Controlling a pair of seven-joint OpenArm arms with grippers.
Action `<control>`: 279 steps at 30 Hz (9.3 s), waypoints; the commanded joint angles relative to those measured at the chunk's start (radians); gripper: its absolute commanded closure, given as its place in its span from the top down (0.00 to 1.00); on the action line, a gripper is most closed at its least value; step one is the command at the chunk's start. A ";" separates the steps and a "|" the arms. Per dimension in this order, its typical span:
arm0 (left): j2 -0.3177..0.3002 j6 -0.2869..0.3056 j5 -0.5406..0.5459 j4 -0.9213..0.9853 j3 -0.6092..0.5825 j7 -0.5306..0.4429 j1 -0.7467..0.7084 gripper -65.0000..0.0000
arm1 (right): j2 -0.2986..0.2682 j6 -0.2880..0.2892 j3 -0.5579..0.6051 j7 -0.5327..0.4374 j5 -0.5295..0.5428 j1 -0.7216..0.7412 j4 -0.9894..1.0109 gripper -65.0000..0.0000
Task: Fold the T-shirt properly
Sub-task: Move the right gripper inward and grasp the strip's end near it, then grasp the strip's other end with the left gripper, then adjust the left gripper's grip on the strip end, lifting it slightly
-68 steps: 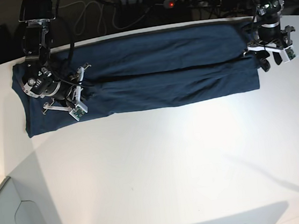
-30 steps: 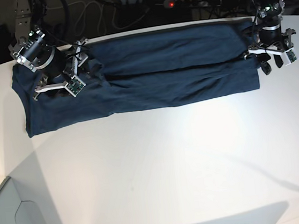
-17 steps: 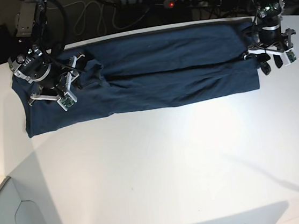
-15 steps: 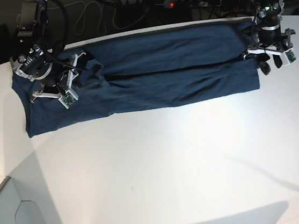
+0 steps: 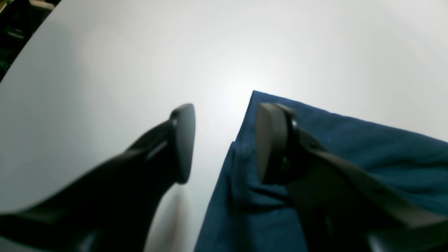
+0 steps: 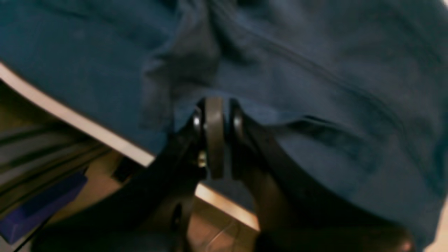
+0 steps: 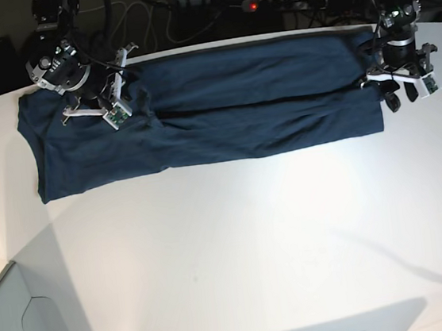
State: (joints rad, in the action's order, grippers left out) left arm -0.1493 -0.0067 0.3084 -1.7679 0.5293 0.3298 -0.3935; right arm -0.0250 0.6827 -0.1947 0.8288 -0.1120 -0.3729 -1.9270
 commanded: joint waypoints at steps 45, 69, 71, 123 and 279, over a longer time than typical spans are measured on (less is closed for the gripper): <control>-0.022 0.001 0.002 -0.020 0.137 -0.025 -0.005 0.59 | -0.010 0.015 0.217 -0.130 0.011 0.104 0.090 0.00; 0.046 0.000 -0.002 -0.048 0.007 -0.025 0.023 0.60 | -0.037 0.015 0.212 -0.119 0.010 0.134 -0.002 0.49; 0.044 0.000 0.002 -0.017 0.002 -0.005 0.026 0.60 | -0.034 0.015 0.212 -0.119 0.010 0.134 -0.001 0.49; 0.040 0.000 0.002 0.050 0.019 0.114 0.084 0.58 | -0.039 0.015 0.211 -0.119 0.011 0.131 -0.001 0.49; -0.022 0.064 0.245 0.214 0.008 0.187 0.028 0.19 | -0.040 0.015 0.212 -0.118 0.010 0.159 0.021 0.49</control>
State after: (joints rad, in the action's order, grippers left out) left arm -0.1646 0.0624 0.5549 -1.5486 0.5396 0.4843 -0.3630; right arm -0.0635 0.6827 0.0200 0.7326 -0.1120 -0.2222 -1.8839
